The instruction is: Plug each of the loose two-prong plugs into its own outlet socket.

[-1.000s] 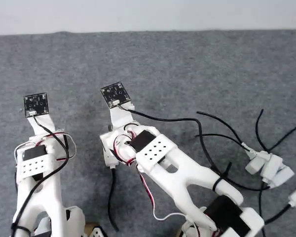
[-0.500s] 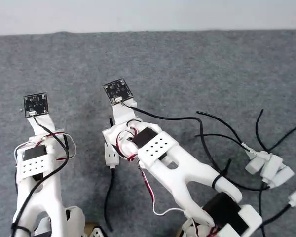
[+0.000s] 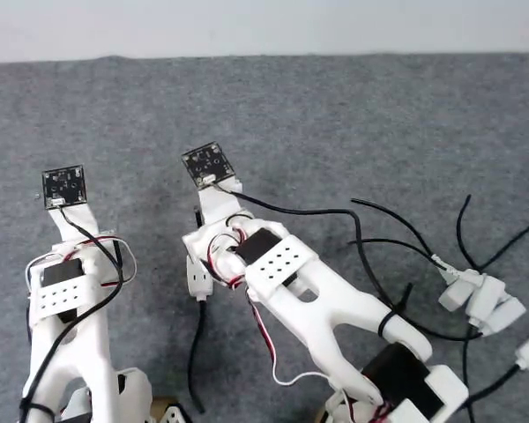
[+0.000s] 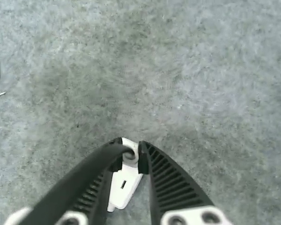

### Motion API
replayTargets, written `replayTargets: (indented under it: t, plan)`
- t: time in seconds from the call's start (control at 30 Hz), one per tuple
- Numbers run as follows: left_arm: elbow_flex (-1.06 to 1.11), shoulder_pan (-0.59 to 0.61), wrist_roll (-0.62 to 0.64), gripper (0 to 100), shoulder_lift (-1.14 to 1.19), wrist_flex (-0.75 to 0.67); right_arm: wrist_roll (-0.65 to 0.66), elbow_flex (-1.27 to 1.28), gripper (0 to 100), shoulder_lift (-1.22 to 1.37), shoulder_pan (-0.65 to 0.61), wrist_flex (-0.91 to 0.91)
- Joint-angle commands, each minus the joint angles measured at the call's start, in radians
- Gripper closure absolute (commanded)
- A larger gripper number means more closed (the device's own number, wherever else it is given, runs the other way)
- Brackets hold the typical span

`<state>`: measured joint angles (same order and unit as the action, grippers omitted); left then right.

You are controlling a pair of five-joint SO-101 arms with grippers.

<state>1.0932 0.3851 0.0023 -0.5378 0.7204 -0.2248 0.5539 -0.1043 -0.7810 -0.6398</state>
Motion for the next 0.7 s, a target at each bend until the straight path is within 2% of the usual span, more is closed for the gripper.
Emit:
replayTargets:
  t: [0.0,0.33,0.67]
  plan:
    - [-0.047,0.008,0.008,99,-0.020,-0.023,0.018,-0.005,99.1,-0.002,-0.019,0.019]
    - [-0.047,0.008,0.008,99,-0.020,-0.023,0.089,-0.048,99.1,0.099,-0.021,0.022]
    - [-0.047,0.008,0.008,99,-0.020,-0.023,0.161,-0.057,99.1,0.130,-0.074,-0.005]
